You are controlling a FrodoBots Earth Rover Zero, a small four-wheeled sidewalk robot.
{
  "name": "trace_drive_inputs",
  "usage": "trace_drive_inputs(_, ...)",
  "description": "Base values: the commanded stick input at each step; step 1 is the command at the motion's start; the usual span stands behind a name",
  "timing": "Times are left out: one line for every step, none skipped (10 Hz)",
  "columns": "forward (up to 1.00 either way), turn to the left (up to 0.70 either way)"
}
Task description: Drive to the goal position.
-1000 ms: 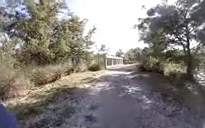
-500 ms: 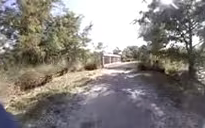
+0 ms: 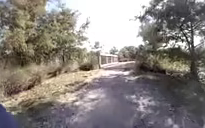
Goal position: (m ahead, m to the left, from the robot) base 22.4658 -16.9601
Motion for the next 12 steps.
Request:
trace_drive_inputs(0.7,0.0)
trace_drive_inputs(0.7,0.0)
trace_drive_inputs(0.7,0.0)
trace_drive_inputs(0.7,0.0)
trace_drive_inputs(0.7,0.0)
trace_drive_inputs(0.7,0.0)
trace_drive_inputs(0.7,0.0)
trace_drive_inputs(0.7,0.0)
trace_drive_inputs(0.7,0.02)
trace_drive_inputs(0.7,0.14)
trace_drive_inputs(0.7,0.27)
trace_drive_inputs(0.7,0.35)
